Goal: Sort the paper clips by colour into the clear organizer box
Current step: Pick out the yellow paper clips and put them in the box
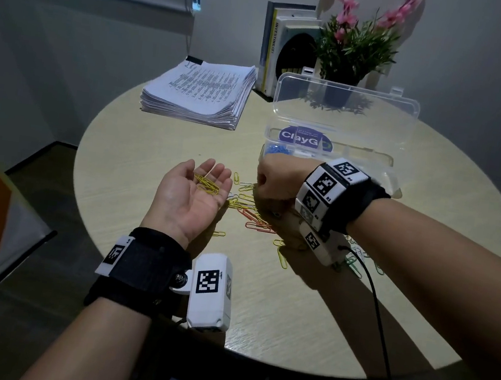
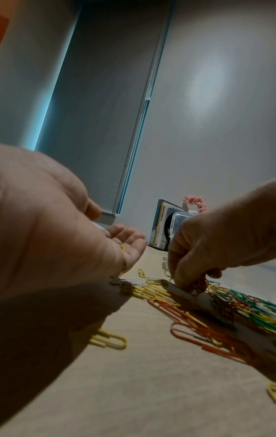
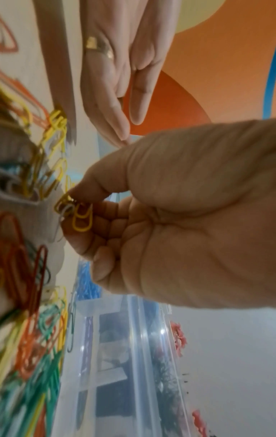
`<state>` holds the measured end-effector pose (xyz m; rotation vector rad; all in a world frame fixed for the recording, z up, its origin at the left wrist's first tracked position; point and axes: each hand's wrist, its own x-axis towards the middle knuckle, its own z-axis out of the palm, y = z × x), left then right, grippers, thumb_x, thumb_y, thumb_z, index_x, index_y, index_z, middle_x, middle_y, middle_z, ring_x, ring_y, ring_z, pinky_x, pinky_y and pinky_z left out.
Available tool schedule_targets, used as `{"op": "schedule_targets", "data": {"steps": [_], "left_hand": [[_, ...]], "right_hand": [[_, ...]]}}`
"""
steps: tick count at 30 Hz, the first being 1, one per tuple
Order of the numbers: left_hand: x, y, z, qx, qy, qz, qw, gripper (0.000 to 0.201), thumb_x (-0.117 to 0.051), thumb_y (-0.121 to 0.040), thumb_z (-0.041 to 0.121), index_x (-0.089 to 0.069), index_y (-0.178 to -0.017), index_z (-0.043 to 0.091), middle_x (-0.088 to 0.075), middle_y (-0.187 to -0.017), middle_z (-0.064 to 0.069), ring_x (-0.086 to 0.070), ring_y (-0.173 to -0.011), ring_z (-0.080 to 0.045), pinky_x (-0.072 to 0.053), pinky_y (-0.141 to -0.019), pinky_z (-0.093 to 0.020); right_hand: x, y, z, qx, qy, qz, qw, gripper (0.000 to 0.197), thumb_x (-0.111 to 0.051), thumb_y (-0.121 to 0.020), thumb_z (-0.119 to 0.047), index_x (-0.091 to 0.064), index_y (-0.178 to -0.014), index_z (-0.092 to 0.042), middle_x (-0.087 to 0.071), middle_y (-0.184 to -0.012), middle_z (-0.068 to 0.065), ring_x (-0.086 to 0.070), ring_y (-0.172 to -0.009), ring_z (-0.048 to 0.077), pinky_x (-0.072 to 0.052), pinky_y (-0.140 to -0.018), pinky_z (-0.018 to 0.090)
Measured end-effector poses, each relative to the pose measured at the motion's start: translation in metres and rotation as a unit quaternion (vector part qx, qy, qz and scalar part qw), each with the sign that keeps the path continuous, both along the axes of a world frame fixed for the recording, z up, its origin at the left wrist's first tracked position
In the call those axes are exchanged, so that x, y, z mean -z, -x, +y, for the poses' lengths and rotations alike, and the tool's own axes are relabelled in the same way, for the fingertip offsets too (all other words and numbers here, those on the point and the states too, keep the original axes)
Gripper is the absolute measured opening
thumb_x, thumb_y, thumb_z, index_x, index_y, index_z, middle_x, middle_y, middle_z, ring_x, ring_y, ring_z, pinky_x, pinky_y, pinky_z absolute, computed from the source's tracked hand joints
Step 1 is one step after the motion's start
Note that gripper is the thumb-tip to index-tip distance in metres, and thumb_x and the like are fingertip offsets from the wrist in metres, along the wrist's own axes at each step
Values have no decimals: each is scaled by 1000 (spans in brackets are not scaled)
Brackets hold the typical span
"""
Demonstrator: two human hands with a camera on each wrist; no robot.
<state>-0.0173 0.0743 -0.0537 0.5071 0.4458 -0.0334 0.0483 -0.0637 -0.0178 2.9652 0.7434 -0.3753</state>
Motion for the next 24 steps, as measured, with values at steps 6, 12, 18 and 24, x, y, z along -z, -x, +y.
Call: {"op": "schedule_targets", "data": {"steps": [6, 12, 18, 24], "left_hand": [[1, 2, 0, 2, -2, 5, 1000, 33, -34, -101, 25, -57, -98, 2, -59, -96, -14, -59, -91, -26, -45, -86, -36], [2, 5, 4, 1, -8, 10, 1000, 33, -34, -101, 25, -57, -99, 2, -59, -96, -14, -59, -91, -26, -44, -88, -36], [0, 5, 5, 1, -8, 8, 1000, 33, -34, -101, 25, -57, -99, 1, -59, -98, -15, -59, -93, -27, -43, -89, -37], [-2, 6, 7, 0, -10, 6, 1000, 33, -34, -101, 25, -57, -99, 1, -59, -99, -15, -58, -94, -27, -43, -91, -36]], "right_hand": [[4, 1, 10, -31, -16, -9, 999, 29, -56, -92, -17, -64, -118, -6, -66, -112, 10, -61, -103, 24, -51, -84, 29], [-8, 2, 4, -29, -5, 12, 999, 27, -56, -93, -15, -65, -116, -4, -67, -111, 12, -62, -99, 24, -46, -75, 25], [-5, 7, 10, -43, -17, 23, 999, 31, -65, -89, -23, -67, -113, -5, -69, -107, 10, -64, -96, 22, -50, -76, 26], [0, 9, 10, -33, 0, 14, 999, 28, -57, -93, -20, -62, -114, -3, -66, -109, 12, -62, -101, 25, -48, -76, 27]]}}
